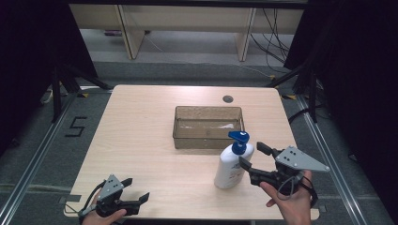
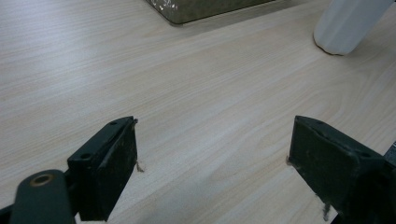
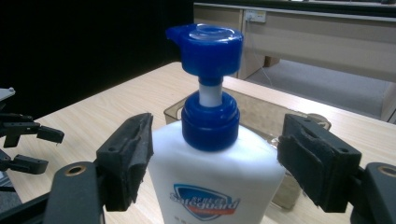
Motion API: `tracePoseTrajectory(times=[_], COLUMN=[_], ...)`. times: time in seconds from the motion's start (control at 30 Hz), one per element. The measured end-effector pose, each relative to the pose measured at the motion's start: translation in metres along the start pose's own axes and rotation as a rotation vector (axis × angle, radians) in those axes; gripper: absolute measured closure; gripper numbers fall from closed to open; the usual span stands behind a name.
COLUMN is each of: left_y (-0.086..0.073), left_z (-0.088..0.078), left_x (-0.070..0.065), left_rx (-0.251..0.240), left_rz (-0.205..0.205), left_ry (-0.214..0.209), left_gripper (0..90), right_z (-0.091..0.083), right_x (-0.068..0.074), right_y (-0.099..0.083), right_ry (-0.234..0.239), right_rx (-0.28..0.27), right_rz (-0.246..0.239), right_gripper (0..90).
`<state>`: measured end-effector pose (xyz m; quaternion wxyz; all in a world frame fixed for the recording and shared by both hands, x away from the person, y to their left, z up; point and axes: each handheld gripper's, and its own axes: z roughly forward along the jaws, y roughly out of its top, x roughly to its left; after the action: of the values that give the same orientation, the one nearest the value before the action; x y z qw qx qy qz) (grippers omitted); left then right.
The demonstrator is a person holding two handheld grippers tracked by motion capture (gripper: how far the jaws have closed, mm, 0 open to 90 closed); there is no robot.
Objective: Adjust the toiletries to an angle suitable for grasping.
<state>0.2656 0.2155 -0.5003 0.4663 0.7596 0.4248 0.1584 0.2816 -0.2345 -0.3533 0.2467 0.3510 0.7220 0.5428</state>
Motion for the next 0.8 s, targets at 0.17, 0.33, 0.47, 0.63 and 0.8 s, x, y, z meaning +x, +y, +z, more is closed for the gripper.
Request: tracePoseTrajectory(times=[0.17,0.33,0.47,0.63,0.8], left_y=[0.0,0.001,0.001,0.001,0.001], left_z=[0.0,0.0,0.0,0.001,0.003], left_x=[0.0,-0.001,0.0,-0.001,0.0], left_rx=[0.001,0.005,0.009,0.008,0.009], left_rz=[-0.002,0.004,0.003,-0.001,-0.007], left_ry=[0.001,0.002,0.002,0.006,-0.001], left_gripper=[14.8,14.8,14.8,14.8,14.8], right_z=[0.004,0.008,0.013,0.018,0.022], right_x=[0.0,0.0,0.001,0.001,0.0], right_y=[0.005,0.009,0.012,0.015,0.015], right_ry=[0.004,0.009,0.013,0.019,0.029], right_rx=[-0.008,-0.006,0.002,0.005,0.008], right_rz=[-0.003,-0.02,-0.02,-0.034,-0.035], right_gripper=[28.4,30.4,32.8,35.2,38.8])
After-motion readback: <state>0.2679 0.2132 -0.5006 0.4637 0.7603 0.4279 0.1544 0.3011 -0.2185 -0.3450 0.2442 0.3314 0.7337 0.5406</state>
